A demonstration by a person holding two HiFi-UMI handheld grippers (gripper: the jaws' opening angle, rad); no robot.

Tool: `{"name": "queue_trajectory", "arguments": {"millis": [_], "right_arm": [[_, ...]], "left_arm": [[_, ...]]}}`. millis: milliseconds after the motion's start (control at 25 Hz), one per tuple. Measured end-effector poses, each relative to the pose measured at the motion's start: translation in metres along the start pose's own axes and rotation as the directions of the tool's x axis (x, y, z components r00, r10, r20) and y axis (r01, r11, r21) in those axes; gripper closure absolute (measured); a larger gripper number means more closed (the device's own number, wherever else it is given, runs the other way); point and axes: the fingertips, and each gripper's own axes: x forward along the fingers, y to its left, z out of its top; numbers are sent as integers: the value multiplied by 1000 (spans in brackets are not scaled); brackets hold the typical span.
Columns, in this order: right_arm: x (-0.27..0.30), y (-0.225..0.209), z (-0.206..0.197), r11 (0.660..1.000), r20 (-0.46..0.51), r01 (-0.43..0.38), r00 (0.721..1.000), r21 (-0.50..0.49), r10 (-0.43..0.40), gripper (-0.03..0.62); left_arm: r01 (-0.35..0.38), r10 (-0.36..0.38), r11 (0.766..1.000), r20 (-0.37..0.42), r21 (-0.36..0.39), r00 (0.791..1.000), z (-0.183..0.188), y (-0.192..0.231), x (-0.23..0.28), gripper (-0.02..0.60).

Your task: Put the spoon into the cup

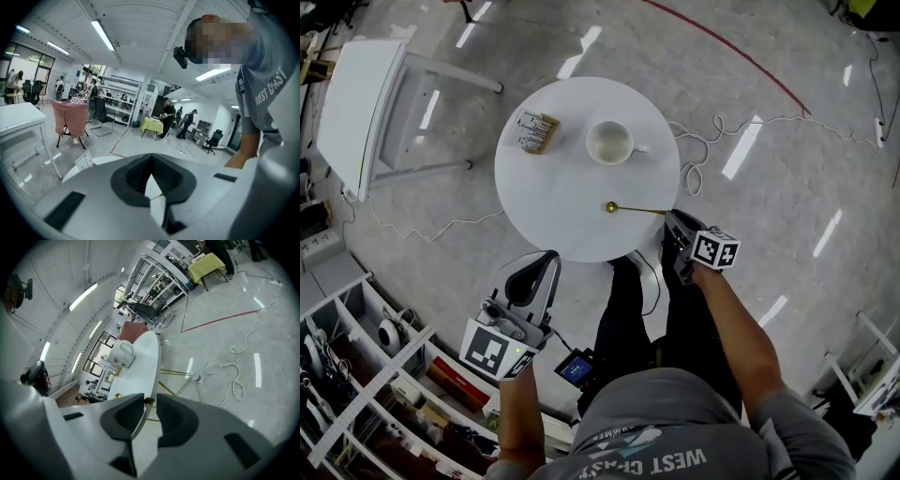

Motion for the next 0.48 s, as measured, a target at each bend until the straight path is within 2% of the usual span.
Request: {"name": "queue_trajectory", "arguments": {"millis": [40, 320, 480], "right_arm": [[1, 0, 0, 1000, 2, -2, 1000, 0, 2, 526], [-1, 1, 2, 998, 21, -24, 1000, 57, 22, 554], [-4, 3, 8, 989, 52, -58, 997, 134, 51, 567]], "left_arm": [[-1, 1, 1000, 0, 2, 1000, 0, 0, 0, 581], [-5, 5, 1000, 5, 3, 1000, -1, -1, -3, 581], [-6, 6, 1000, 10, 14, 1000, 3, -2, -4, 581]]}}
